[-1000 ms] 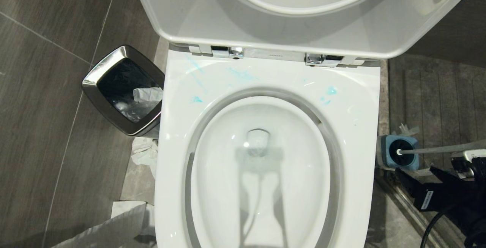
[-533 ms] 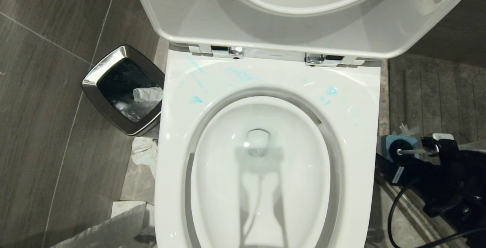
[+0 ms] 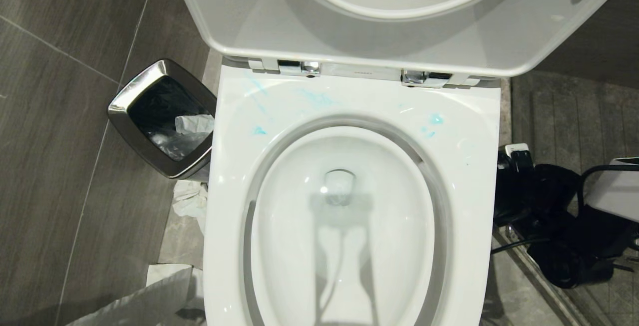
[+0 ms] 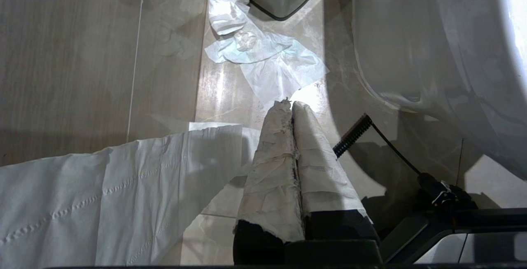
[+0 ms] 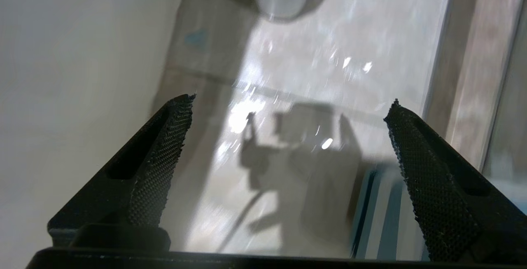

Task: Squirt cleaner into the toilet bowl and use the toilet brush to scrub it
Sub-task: Pour in the cleaning agent

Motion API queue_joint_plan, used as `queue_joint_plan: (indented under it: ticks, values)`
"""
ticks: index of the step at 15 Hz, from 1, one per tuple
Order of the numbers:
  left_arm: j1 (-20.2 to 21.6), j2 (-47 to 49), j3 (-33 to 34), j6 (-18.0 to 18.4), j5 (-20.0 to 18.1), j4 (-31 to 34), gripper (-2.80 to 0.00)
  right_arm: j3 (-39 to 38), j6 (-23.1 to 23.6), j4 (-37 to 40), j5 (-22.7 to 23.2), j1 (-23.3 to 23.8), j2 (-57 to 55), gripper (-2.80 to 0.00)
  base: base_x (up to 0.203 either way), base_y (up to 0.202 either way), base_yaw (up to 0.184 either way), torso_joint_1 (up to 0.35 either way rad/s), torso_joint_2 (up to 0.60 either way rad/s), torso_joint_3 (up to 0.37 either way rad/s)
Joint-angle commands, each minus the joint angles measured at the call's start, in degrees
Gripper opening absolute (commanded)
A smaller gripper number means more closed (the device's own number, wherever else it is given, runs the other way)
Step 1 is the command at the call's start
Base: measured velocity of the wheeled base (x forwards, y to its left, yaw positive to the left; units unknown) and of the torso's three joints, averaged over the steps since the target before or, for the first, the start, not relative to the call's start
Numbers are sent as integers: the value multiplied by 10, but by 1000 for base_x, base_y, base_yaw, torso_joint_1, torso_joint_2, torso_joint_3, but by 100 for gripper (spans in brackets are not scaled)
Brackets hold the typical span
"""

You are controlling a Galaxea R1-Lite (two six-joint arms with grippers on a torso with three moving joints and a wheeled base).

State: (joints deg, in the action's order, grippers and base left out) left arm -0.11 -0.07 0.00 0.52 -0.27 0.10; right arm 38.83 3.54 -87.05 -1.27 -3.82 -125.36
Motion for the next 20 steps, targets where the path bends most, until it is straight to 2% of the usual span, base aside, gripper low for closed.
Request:
queue_joint_plan:
  ticks: [1,4,8,20]
  values:
    - [0,1,1,0,0,0,-280,73,30,-6,0,5,-55,0,0,0,0,0,0,0]
    - [0,1,1,0,0,0,-280,141,53,-6,0,7,-78,0,0,0,0,0,0,0]
    - [0,1,1,0,0,0,-280,229,59,-6,-2,8,-110,0,0,0,0,0,0,0]
    - [0,1,1,0,0,0,-280,389,68,-6,0,7,-187,0,0,0,0,0,0,0]
